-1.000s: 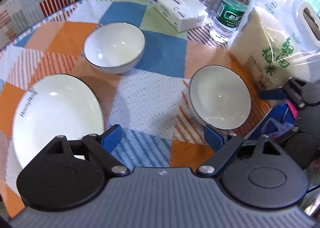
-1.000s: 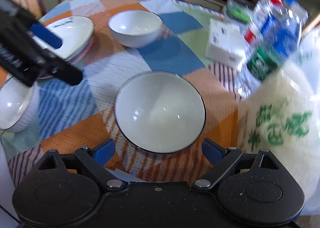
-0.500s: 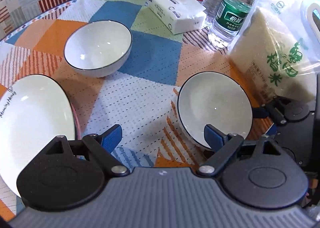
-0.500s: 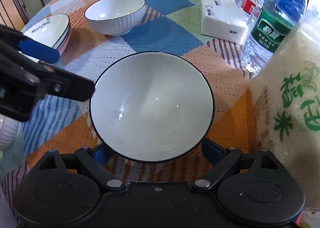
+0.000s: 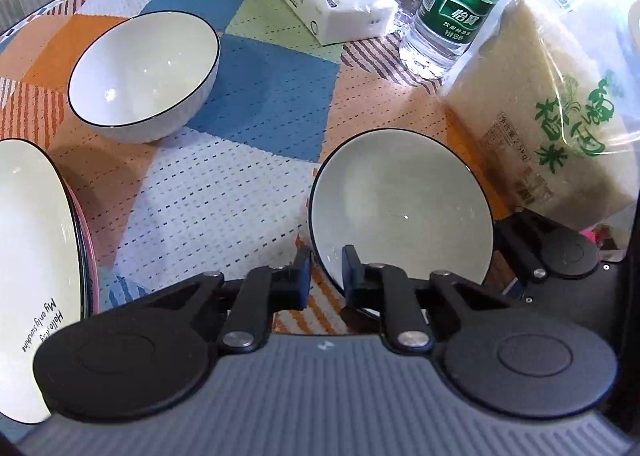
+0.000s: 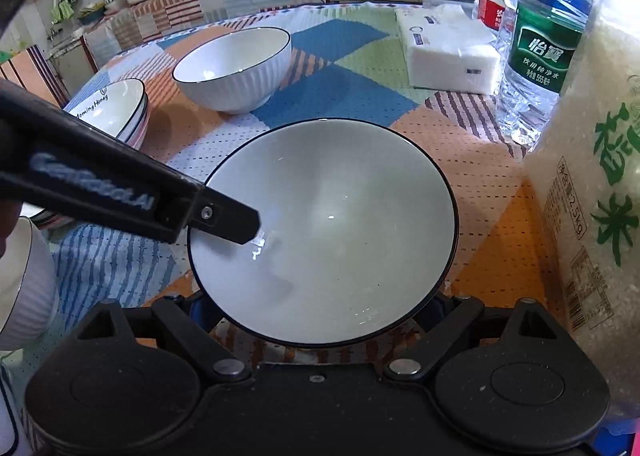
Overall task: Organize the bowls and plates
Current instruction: 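Carry the held bowl onto the other white bowl and release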
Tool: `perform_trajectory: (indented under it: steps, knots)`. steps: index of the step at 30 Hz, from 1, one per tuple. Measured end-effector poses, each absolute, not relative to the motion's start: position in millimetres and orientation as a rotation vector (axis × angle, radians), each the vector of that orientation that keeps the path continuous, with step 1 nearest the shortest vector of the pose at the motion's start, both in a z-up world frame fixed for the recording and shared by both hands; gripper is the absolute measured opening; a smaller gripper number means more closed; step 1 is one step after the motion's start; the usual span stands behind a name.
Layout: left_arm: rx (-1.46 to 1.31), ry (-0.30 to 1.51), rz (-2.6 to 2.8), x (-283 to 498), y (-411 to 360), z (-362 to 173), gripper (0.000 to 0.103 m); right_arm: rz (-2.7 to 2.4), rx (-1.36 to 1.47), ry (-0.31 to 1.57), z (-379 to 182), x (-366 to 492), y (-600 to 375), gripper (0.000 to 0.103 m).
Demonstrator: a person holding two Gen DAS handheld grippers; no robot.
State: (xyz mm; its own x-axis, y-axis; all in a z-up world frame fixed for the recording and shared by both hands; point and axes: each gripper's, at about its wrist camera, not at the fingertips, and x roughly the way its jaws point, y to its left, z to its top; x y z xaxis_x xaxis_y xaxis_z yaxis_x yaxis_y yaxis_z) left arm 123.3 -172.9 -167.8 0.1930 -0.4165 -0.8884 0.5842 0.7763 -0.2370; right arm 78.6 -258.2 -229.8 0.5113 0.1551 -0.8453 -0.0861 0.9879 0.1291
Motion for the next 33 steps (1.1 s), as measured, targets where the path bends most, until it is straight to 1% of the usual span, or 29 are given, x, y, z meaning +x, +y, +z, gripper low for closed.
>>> perform_trajectory:
  steps: [6,11,24,33]
  knots:
    - [0.228,1.142,-0.685,112.7,-172.8,-164.5,0.014,0.155,0.056,1.007,-228.2,75.7,-254.5,0.094]
    - [0.237,1.101,-0.683,109.4,-163.5,-146.3,0.014,0.154,0.081,0.983,-217.8,71.9,-250.2,0.094]
    - [0.162,1.021,-0.658,114.2,-118.1,-81.6,0.014,0.182,0.020,0.876,-157.3,75.0,-218.1,0.093]
    - [0.164,1.007,-0.634,139.2,-92.7,-48.6,0.014,0.260,-0.055,0.801,-122.6,94.4,-198.8,0.092]
